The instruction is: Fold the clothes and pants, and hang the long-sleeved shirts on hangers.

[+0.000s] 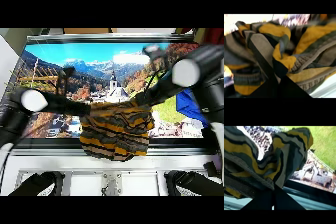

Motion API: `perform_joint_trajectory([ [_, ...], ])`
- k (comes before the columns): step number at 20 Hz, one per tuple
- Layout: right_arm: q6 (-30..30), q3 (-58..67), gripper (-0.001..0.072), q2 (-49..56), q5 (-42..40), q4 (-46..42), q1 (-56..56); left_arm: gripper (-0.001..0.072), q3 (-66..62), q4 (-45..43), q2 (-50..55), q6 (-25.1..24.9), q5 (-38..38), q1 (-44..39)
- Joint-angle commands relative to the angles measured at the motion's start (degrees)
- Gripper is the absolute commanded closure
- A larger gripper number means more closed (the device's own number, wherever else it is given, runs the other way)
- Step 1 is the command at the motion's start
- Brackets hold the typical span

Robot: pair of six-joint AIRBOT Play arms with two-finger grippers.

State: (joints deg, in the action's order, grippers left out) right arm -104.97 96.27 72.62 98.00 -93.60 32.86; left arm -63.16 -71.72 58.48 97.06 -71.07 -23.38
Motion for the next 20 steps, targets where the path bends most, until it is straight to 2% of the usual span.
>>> perform_joint_trajectory([
  [1,-4.9,-8.7,0.0695,0.7,-2.0,0.9,1.3,0.0693,11.0,1.5,0.3,-0.2,6.0,-2.6],
  [4,-6.1,-10.6,0.0695,0.7,-3.5,1.8,1.5,0.0693,11.8,1.2,0.3,-0.2,9.7,-4.8],
  [9,-6.1,-10.6,0.0694,0.7,-3.5,2.6,1.6,0.0688,11.8,1.5,0.3,-0.4,5.6,-4.7],
  [10,-6.1,-10.6,0.0694,0.7,-3.5,2.8,1.6,0.0441,11.8,3.0,0.2,-2.4,4.6,-4.7],
  [11,-6.1,-10.6,0.0694,0.7,-3.4,2.8,1.6,0.0104,11.8,5.1,0.2,-2.9,4.3,-4.5],
  [12,-6.1,-10.6,0.0694,0.7,-3.5,2.8,1.6,0.0017,11.5,7.5,0.2,-3.4,3.9,-4.0],
  [14,-6.1,-10.6,0.0693,0.7,-3.5,2.8,1.6,0.0016,9.0,10.3,0.2,-5.1,2.7,-2.6],
  [17,-6.1,-10.6,0.0693,0.7,-2.7,2.8,1.6,0.0016,1.9,9.6,0.3,-7.8,1.6,1.4],
  [20,-6.1,-10.6,0.0693,0.7,-2.6,2.8,1.6,0.0016,-5.0,1.2,0.3,-9.2,1.9,8.2],
])
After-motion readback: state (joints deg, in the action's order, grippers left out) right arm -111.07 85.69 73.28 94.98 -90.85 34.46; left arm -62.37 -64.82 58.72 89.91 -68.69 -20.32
